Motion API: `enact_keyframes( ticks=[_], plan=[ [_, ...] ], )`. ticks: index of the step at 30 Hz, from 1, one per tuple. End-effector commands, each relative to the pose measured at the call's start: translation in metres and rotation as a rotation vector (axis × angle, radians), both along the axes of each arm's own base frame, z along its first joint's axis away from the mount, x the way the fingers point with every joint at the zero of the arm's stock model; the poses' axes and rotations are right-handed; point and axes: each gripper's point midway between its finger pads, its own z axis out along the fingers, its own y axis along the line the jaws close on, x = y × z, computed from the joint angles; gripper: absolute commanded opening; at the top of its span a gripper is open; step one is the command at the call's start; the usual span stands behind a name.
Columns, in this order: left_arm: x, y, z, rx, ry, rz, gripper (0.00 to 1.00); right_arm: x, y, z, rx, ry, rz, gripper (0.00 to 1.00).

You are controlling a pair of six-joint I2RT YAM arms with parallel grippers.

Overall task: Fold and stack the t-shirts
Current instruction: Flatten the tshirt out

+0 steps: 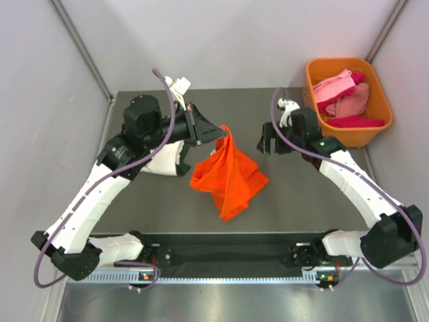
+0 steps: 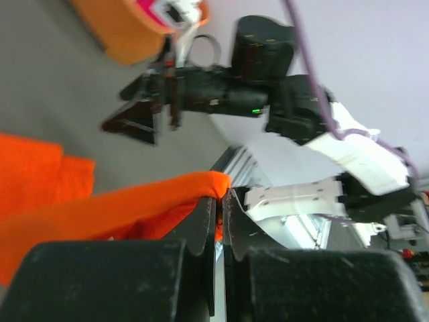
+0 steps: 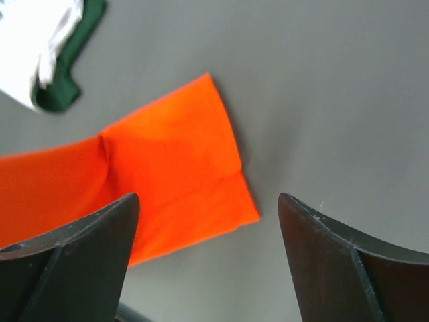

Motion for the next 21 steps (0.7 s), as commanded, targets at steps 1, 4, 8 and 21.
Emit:
enact_keyframes(
  ticks=[1, 4, 8, 21],
  plan=[
    [0.0, 0.022, 0.0, 0.051, -0.044, 0.084, 0.0, -0.013, 0.015, -0.002, 0.059, -0.031, 0.071, 0.83],
    [0.009, 0.061, -0.011, 0.191, -0.083, 0.275, 0.0, -0.028, 0.023, -0.026, 0.049, 0.024, 0.094, 0.79],
    [0.012, 0.096, -0.055, 0.367, -0.045, 0.401, 0.0, -0.043, 0.024, -0.059, 0.024, 0.086, 0.079, 0.73],
    [-0.008, 0.176, -0.122, 0.687, 0.072, 0.628, 0.0, -0.043, 0.023, -0.109, -0.062, 0.176, 0.053, 0.61]
  ],
)
